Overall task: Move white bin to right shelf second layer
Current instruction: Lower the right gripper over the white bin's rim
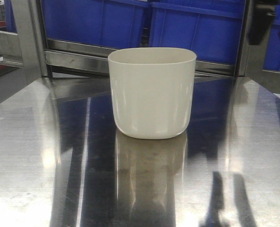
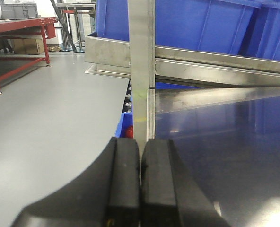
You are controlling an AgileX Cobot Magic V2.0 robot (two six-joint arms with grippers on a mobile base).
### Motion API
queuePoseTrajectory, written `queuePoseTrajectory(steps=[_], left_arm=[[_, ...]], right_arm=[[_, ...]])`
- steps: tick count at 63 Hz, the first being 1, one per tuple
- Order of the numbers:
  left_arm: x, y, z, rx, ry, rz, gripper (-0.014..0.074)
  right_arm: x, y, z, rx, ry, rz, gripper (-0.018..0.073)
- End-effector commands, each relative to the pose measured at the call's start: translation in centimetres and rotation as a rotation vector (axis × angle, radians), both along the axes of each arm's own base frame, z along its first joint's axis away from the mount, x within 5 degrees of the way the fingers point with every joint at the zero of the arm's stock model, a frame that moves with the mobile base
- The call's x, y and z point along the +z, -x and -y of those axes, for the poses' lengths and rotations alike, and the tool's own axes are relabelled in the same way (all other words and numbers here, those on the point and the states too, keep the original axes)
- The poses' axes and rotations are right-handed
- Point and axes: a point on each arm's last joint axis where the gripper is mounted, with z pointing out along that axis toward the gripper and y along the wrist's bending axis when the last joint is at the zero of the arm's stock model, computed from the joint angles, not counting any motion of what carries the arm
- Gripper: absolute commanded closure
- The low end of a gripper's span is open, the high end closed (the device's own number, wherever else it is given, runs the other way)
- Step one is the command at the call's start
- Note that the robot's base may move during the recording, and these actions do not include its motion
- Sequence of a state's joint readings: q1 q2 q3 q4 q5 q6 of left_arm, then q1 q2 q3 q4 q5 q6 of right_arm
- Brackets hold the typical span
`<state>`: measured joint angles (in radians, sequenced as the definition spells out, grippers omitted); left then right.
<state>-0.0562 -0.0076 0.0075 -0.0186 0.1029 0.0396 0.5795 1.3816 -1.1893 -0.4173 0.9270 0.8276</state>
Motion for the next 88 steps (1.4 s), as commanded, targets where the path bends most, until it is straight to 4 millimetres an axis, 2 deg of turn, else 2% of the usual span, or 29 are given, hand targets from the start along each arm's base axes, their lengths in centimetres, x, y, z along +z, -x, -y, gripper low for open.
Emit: queuePoseTrajectory(steps=[1,7,15,25,45,69,81,85,88], left_arm=[[-0.1,0.0,0.0,0.001,0.017,0.071,0.0512],[-0.1,0.0,0.0,0.001,0.017,0.071,0.0512],[-0.1,0.0,0.0,0.001,0.017,0.071,0.0512],[-0.1,0.0,0.0,0.001,0.017,0.071,0.0512],[-0.1,0.0,0.0,0.001,0.017,0.071,0.0512],[-0.1,0.0,0.0,0.001,0.017,0.071,0.0512],[-0.1,0.0,0.0,0.001,0.017,0.071,0.0512],[-0.1,0.0,0.0,0.001,0.017,0.071,0.0512],[-0.1,0.0,0.0,0.001,0.017,0.071,0.0512]], right_arm=[[2.7,-0.7,-1.3,0.019,-0.013,0.067,0.0210],[3.9,-1.4,-2.6,0.018,-0.013,0.058,0.0210],[4.0,-2.3,-4.2,0.026,-0.018,0.036,0.0210],[4.2,-2.6,-6.0,0.060,-0.065,0.030,0.0210],[2.5,-3.6,-6.9,0.064,-0.043,-0.001,0.0210],[-0.4,-5.3,-8.0,0.062,-0.019,-0.055,0.0210],[-0.9,-5.5,-8.1,0.061,-0.017,-0.065,0.0211],[-0.9,-5.5,-8.1,0.061,-0.019,-0.064,0.0252],[-0.9,-5.5,-8.1,0.060,-0.022,-0.068,0.0334]])
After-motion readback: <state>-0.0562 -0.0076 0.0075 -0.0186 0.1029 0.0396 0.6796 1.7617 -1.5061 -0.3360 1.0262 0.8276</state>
